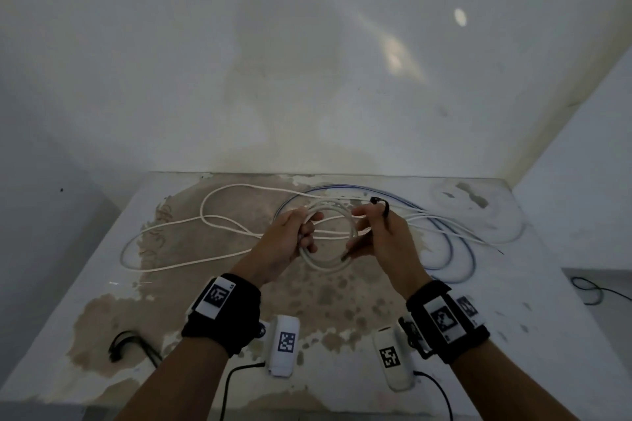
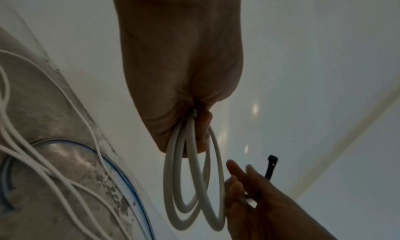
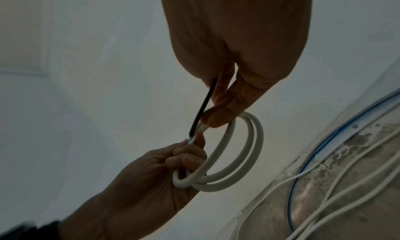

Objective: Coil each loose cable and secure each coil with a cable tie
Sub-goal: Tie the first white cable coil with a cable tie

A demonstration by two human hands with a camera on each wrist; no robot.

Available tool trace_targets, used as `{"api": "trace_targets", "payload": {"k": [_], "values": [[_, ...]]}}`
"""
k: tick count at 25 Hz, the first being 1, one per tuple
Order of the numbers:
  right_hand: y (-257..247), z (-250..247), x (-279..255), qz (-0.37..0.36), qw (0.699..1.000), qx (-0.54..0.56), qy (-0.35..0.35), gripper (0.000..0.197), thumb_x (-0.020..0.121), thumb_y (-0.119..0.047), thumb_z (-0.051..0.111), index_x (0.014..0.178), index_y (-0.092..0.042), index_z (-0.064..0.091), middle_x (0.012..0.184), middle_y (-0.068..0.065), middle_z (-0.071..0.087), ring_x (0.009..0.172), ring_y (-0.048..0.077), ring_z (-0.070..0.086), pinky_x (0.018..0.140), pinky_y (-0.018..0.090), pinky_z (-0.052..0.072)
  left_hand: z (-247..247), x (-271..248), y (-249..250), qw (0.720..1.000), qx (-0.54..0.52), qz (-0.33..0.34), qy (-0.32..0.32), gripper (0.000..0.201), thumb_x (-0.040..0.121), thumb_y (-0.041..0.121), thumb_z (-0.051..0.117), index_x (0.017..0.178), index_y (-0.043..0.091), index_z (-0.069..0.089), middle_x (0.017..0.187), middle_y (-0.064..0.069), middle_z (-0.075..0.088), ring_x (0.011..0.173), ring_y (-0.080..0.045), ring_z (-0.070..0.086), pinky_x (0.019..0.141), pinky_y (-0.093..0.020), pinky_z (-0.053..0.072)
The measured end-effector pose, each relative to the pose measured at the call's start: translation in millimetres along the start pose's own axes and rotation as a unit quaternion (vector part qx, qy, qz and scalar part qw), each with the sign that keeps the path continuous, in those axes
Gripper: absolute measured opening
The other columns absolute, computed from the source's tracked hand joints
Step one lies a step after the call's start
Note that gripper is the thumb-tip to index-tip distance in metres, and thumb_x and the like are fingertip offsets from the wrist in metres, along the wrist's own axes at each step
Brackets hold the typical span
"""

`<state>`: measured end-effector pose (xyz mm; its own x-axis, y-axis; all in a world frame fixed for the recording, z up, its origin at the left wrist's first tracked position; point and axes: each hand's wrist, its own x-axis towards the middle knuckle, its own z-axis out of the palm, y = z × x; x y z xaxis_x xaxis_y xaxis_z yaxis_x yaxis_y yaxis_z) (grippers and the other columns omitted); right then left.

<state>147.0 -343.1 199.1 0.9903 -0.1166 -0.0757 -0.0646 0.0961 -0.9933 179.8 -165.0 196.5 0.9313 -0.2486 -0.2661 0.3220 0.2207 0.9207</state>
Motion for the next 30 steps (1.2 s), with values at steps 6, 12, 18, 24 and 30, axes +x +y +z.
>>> {"api": "trace_targets", "payload": {"k": [6,12,18,24,30], "values": [[3,-2,0,-0.019,0.997,-0.063,0.029,0.039,0.108,-0.029,0.036,0.085,-0.011,0.061,0.068,0.007,0.062,0.054,0.019,0.062,0.051,0.035,0.055,11,6,5,0.996,0.063,-0.061,0.009,0.037,0.105,0.03,0.035,0.094,0.006,0.061,0.053,0.006,0.038,0.042,-0.01,0.038,0.062,-0.034,0.051],[7,-4,-4,-0.051,0.99,-0.12,0.046,0.021,0.103,-0.015,0.05,0.089,-0.016,0.066,0.067,0.002,0.073,0.068,0.023,0.072,0.059,0.034,0.06,24,4,7,0.991,0.126,-0.042,-0.003,0.038,0.106,0.031,0.032,0.09,0.006,0.057,0.059,0.002,0.031,0.041,-0.008,0.029,0.056,-0.031,0.035],[2,-6,-7,-0.046,0.993,-0.103,-0.037,0.004,0.101,-0.013,0.055,0.1,-0.014,0.058,0.085,0.005,0.077,0.075,0.022,0.074,0.054,0.029,0.053,27,3,4,0.972,0.227,-0.018,-0.055,0.038,0.105,0.031,0.032,0.083,0.014,0.058,0.06,0.005,0.035,0.048,-0.01,0.035,0.057,-0.031,0.036],[2,-13,-4,-0.009,0.993,-0.088,-0.078,0.012,0.1,-0.015,0.058,0.095,-0.011,0.048,0.09,0.008,0.076,0.063,0.023,0.069,0.049,0.027,0.044,35,4,0,0.973,0.221,-0.031,-0.066,0.03,0.105,0.03,0.033,0.08,0.016,0.042,0.063,0.003,0.033,0.05,-0.011,0.031,0.057,-0.031,0.033],[-5,-27,2,0.022,0.983,-0.115,-0.139,0.014,0.098,-0.017,0.062,0.094,-0.01,0.051,0.089,0.011,0.077,0.058,0.019,0.066,0.049,0.027,0.042,38,4,1,0.976,0.194,-0.032,-0.089,0.019,0.106,0.024,0.035,0.089,0.015,0.034,0.065,0.003,0.029,0.051,-0.008,0.026,0.052,-0.025,0.028]]}}
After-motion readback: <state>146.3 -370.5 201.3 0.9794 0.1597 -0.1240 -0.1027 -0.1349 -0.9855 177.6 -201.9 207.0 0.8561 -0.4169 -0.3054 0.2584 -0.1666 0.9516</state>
